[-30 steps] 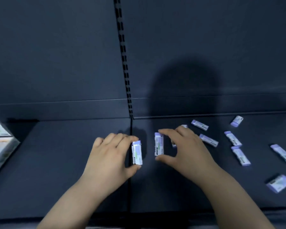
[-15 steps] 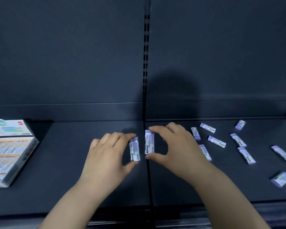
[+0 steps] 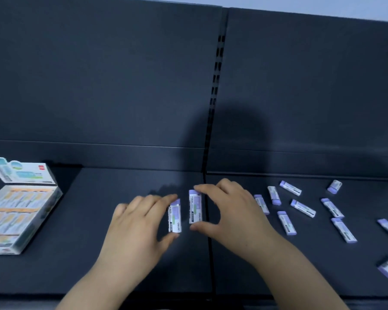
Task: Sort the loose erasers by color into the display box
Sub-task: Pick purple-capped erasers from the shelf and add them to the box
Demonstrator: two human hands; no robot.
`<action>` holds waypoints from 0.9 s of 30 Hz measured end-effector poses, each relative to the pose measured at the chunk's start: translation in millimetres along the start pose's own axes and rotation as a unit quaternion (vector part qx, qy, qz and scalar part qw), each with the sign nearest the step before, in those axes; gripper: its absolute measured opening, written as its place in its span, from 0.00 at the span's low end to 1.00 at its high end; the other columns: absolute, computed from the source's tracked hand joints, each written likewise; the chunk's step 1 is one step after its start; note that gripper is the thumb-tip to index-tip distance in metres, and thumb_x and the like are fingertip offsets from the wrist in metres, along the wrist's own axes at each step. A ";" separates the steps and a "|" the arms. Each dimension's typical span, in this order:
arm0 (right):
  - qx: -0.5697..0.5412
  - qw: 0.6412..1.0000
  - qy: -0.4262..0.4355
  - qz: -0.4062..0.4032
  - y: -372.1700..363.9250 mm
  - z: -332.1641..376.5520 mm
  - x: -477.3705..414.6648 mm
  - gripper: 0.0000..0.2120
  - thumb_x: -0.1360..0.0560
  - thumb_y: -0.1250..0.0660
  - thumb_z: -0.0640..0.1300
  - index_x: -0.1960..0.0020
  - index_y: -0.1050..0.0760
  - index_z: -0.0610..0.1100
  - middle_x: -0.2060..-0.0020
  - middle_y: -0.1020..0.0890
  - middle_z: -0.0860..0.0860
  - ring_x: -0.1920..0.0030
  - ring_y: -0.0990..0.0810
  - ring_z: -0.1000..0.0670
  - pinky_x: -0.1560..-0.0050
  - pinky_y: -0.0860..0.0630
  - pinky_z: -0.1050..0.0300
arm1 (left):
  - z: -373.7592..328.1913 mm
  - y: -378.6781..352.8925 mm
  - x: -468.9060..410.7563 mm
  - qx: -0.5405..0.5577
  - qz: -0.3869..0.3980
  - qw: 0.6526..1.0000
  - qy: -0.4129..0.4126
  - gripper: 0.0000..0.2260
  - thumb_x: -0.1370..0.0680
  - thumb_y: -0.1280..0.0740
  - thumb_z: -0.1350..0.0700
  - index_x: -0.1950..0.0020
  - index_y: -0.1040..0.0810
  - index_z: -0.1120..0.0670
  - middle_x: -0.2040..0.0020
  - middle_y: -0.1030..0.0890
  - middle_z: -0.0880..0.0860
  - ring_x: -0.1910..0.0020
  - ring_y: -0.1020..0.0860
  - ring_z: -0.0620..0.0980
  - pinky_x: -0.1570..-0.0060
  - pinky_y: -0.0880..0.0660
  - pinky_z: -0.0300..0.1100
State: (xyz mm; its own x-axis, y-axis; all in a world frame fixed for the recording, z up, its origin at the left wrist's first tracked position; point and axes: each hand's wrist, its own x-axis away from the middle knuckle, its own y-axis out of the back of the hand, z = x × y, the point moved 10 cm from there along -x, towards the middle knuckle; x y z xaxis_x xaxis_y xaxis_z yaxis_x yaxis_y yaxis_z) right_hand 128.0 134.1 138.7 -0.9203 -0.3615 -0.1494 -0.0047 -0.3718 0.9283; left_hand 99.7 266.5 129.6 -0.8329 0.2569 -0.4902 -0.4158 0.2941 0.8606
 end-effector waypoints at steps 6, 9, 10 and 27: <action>-0.005 1.000 0.014 0.001 -23.4 53.7 -33.2 0.33 0.31 0.32 0.63 0.30 0.40 0.61 0.50 0.34 0.59 0.44 0.34 0.57 0.38 0.37 0.62 | 64.3 17.4 7.4 0.003 -0.011 1.000 0.010 0.34 0.42 0.20 0.46 0.39 0.26 0.48 0.52 0.21 0.44 0.52 0.29 0.46 0.56 0.38 0.41; -0.011 1.000 0.019 -0.001 -42.0 93.5 -56.2 0.33 0.31 0.32 0.63 0.30 0.40 0.61 0.49 0.34 0.59 0.44 0.35 0.58 0.39 0.37 0.63 | 109.4 32.2 15.2 0.010 -0.014 1.000 0.008 0.32 0.41 0.21 0.45 0.38 0.25 0.48 0.52 0.21 0.44 0.51 0.29 0.46 0.56 0.37 0.42; -0.013 1.000 0.021 -0.002 -48.0 108.2 -64.0 0.33 0.31 0.32 0.63 0.30 0.40 0.61 0.48 0.33 0.59 0.44 0.35 0.58 0.39 0.37 0.63 | 126.5 37.9 17.7 0.011 -0.016 1.000 0.007 0.31 0.39 0.23 0.44 0.38 0.25 0.48 0.52 0.21 0.44 0.51 0.29 0.46 0.56 0.37 0.42; -0.009 0.999 -0.027 0.032 -145.6 239.7 -140.8 0.32 0.31 0.32 0.63 0.30 0.39 0.59 0.44 0.31 0.56 0.41 0.33 0.55 0.43 0.33 0.61 | 327.1 44.2 47.2 -0.037 0.130 0.991 0.006 0.34 0.46 0.21 0.39 0.43 0.21 0.47 0.50 0.21 0.44 0.54 0.22 0.48 0.60 0.35 0.42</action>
State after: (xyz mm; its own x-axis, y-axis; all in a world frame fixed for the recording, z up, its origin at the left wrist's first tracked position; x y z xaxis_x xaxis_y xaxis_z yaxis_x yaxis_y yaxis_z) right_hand 164.5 444.0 106.2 -0.9385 -0.3379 -0.0715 0.0606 -0.3651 0.9290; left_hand 161.5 592.7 99.3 -0.9198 0.3037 -0.2485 -0.2112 0.1506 0.9658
